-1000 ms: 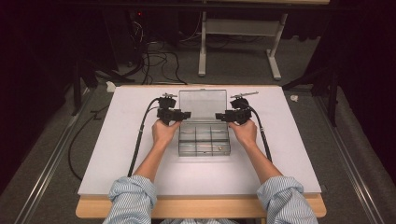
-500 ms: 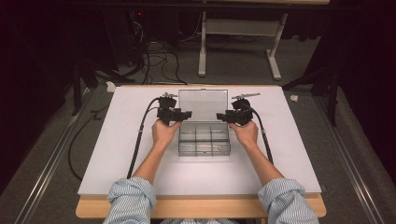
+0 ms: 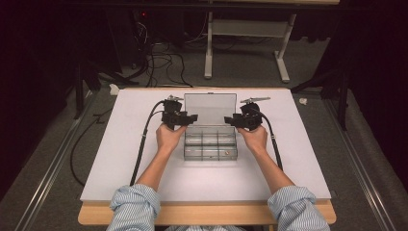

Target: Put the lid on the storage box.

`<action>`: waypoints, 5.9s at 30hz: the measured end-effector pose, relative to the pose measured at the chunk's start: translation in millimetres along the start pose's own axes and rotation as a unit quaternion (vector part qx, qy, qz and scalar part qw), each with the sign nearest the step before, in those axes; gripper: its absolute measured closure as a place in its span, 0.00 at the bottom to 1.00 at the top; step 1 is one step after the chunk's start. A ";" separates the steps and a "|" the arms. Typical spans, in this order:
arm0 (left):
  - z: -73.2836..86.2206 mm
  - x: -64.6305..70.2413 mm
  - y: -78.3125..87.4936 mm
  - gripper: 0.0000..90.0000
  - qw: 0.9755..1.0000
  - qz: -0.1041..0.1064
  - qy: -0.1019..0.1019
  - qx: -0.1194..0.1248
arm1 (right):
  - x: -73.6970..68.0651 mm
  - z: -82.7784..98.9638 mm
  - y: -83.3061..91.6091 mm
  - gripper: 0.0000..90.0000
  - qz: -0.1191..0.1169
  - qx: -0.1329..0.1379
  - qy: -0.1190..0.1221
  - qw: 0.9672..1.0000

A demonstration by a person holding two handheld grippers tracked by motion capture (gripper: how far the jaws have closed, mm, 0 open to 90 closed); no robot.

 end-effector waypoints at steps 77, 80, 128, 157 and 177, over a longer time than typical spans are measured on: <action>26.8 27.1 60.2 0.51 0.997 -0.001 -0.041 0.072 | -34.8 14.7 55.6 0.58 0.011 0.079 0.024 0.997; 27.9 27.5 62.4 0.51 0.997 -0.001 -0.041 0.071 | -35.6 15.0 56.2 0.58 0.012 0.078 0.025 0.997; 51.6 31.2 74.1 0.51 0.997 -0.003 -0.031 0.069 | -49.9 37.0 71.2 0.57 0.012 0.072 0.035 0.997; 93.8 34.7 75.0 0.45 0.998 0.001 -0.029 0.048 | -56.0 80.6 71.9 0.56 -0.003 0.057 0.030 0.998; 118.8 40.6 64.0 0.43 0.999 0.002 -0.041 0.023 | -60.5 106.2 60.7 0.54 -0.001 0.032 0.040 0.999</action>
Point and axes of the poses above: each handheld gripper's, and its own axes: y roughly backward along the jaws, z roughly out of its underside, x roughly to its right, the point moved 5 cm from there along -y, roughly forward along the jaws, and after that the axes turned 2 degrees about y, right-handed, at the moved point
